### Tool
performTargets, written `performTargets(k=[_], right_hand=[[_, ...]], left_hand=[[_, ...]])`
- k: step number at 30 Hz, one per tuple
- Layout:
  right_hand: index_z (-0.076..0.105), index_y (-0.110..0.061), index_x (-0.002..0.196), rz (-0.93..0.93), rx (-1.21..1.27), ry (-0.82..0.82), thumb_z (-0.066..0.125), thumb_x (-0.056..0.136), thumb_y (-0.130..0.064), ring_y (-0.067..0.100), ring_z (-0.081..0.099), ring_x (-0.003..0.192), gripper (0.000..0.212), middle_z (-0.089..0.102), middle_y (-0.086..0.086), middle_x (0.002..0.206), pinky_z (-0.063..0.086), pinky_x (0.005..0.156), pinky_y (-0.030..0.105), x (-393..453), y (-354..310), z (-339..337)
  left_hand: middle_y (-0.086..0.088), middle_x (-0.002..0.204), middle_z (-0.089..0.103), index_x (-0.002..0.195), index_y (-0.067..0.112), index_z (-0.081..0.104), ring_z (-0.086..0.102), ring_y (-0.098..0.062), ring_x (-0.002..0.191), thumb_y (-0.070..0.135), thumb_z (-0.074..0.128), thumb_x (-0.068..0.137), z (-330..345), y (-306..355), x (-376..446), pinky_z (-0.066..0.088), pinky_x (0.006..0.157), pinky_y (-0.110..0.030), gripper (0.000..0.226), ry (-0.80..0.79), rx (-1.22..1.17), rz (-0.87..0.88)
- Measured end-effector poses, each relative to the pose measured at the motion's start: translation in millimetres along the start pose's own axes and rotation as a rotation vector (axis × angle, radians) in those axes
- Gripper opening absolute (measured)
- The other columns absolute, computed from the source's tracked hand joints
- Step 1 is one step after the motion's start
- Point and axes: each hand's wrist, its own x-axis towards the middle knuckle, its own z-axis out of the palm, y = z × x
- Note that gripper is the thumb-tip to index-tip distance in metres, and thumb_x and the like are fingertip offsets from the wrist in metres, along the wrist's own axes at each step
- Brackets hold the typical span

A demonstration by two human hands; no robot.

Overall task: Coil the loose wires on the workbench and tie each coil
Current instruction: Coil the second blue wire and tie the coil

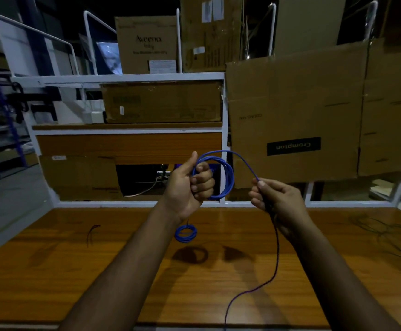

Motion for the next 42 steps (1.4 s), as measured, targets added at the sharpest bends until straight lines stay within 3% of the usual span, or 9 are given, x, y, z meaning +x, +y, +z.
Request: performTargets(k=[6, 10, 13, 17, 24, 27, 31, 33, 42], right_hand=[[0.069, -0.019, 0.089, -0.143, -0.745, 0.089, 0.052, 0.1, -0.037, 0.008, 0.058, 0.052, 0.027, 0.067, 0.005, 0.07, 0.044, 0.049, 0.023, -19, 11, 16], [0.056, -0.031, 0.122, -0.137, -1.124, -0.12, 0.045, 0.103, -0.02, 0.003, 0.057, 0.079, 0.024, 0.059, -0.01, 0.096, 0.042, 0.061, 0.014, -43, 35, 30], [0.031, -0.028, 0.149, -0.111, -1.351, -0.279, 0.054, 0.095, -0.005, 0.003, 0.049, 0.097, 0.063, 0.048, -0.009, 0.118, 0.045, 0.076, 0.017, -63, 56, 47], [0.052, -0.022, 0.133, -0.169, -1.525, -0.328, 0.055, 0.095, -0.003, 0.011, 0.052, 0.091, 0.042, 0.052, -0.005, 0.11, 0.05, 0.083, 0.023, -77, 40, 84], [0.035, -0.018, 0.149, -0.415, -1.723, -0.66, 0.05, 0.096, -0.005, 0.022, 0.035, 0.125, 0.057, 0.035, 0.006, 0.142, 0.033, 0.103, 0.034, -93, -29, 146], [0.054, -0.025, 0.137, -0.713, -1.643, -0.59, 0.051, 0.099, -0.012, 0.01, 0.043, 0.12, 0.041, 0.049, -0.003, 0.138, 0.033, 0.102, 0.022, -68, -46, 157], [0.07, -0.019, 0.112, -0.879, -1.389, -0.395, 0.066, 0.092, -0.014, 0.0, 0.064, 0.081, 0.021, 0.07, -0.006, 0.099, 0.057, 0.079, 0.02, -47, -58, 162], [0.071, -0.017, 0.103, -0.927, -1.349, -0.234, 0.07, 0.09, -0.018, 0.005, 0.066, 0.08, 0.013, 0.071, -0.002, 0.092, 0.059, 0.076, 0.026, -37, -59, 164], [0.061, 0.0, 0.076, -0.342, -1.01, -0.384, 0.057, 0.096, -0.045, 0.003, 0.045, 0.049, 0.049, 0.051, 0.0, 0.061, 0.036, 0.048, 0.013, 2, -59, 135]], left_hand=[[0.008, 0.048, 0.028, 0.07, 0.019, 0.04, 0.024, -0.005, 0.038, 0.042, 0.029, 0.104, -6, 13, 2, 0.012, 0.043, -0.021, 0.042, 0.083, -0.009, 0.107], [0.007, 0.049, 0.028, 0.07, 0.019, 0.04, 0.023, -0.006, 0.038, 0.04, 0.028, 0.106, -19, 21, 1, 0.013, 0.043, -0.021, 0.044, 0.134, -0.071, 0.127], [0.007, 0.05, 0.028, 0.07, 0.018, 0.042, 0.024, -0.006, 0.038, 0.039, 0.029, 0.106, -29, 25, 1, 0.013, 0.043, -0.021, 0.044, 0.146, -0.086, 0.14], [0.008, 0.051, 0.029, 0.071, 0.019, 0.043, 0.025, -0.006, 0.041, 0.039, 0.03, 0.106, -40, 24, 2, 0.014, 0.045, -0.021, 0.043, 0.151, -0.074, 0.128], [0.006, 0.053, 0.031, 0.074, 0.017, 0.042, 0.028, -0.007, 0.042, 0.04, 0.032, 0.105, -51, 24, -6, 0.024, 0.041, -0.019, 0.04, 0.14, -0.001, 0.054], [0.004, 0.056, 0.04, 0.077, 0.016, 0.048, 0.039, -0.009, 0.044, 0.043, 0.034, 0.105, -52, 28, -17, 0.037, 0.042, -0.018, 0.042, 0.145, 0.127, 0.02], [-0.018, 0.097, 0.058, 0.113, 0.0, 0.056, 0.057, -0.028, 0.087, 0.037, 0.036, 0.106, -58, 31, -28, 0.047, 0.082, -0.031, 0.043, 0.125, 0.328, 0.065], [-0.008, 0.069, 0.055, 0.095, 0.005, 0.057, 0.055, -0.015, 0.058, 0.038, 0.038, 0.103, -56, 36, -34, 0.045, 0.056, -0.021, 0.04, 0.068, 0.303, 0.048], [0.008, 0.048, 0.029, 0.073, 0.015, 0.045, 0.024, -0.004, 0.037, 0.042, 0.037, 0.098, -72, 43, -55, 0.016, 0.038, -0.019, 0.038, -0.148, 0.222, -0.169]])
